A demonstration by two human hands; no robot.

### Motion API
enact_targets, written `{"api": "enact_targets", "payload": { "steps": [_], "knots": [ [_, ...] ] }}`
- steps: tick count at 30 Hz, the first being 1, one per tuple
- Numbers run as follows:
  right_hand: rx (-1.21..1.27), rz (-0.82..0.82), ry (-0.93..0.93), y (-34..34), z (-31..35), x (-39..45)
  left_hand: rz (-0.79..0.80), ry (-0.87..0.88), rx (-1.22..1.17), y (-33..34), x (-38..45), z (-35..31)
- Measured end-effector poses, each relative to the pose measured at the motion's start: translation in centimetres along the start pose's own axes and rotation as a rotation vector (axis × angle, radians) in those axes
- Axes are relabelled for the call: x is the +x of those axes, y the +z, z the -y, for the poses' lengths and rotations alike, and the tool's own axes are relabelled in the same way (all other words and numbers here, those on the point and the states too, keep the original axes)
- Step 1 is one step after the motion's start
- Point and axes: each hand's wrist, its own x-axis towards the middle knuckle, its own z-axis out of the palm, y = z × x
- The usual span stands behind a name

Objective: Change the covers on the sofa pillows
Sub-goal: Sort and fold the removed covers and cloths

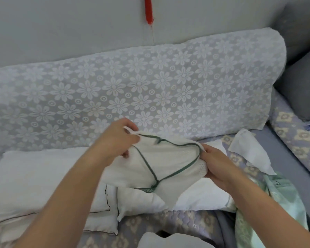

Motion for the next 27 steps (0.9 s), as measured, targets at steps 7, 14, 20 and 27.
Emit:
{"api": "enact_targets", "payload": {
  "steps": [7, 14, 20, 27],
  "knots": [
    [-0.187, -0.264, 0.191, -8.6, -14.2, 10.3, 0.185, -0.212, 0.364, 19.1, 6.7, 11.3],
    [-0.344, -0.387, 0.475, -14.1, -27.2, 8.5, 0.057, -0.369, 0.309, 29.3, 8.8, 20.4],
    [-0.394, -0.444, 0.701, -25.0, -32.7, -2.5, -0.07, -0.372, 0.442, 32.2, 2.2, 17.0],
    [-0.471, -0.49, 0.669, -36.7, -33.2, -2.4, 0.213, -0.375, 0.496, 40.4, -3.5, 14.8]
  ]
}}
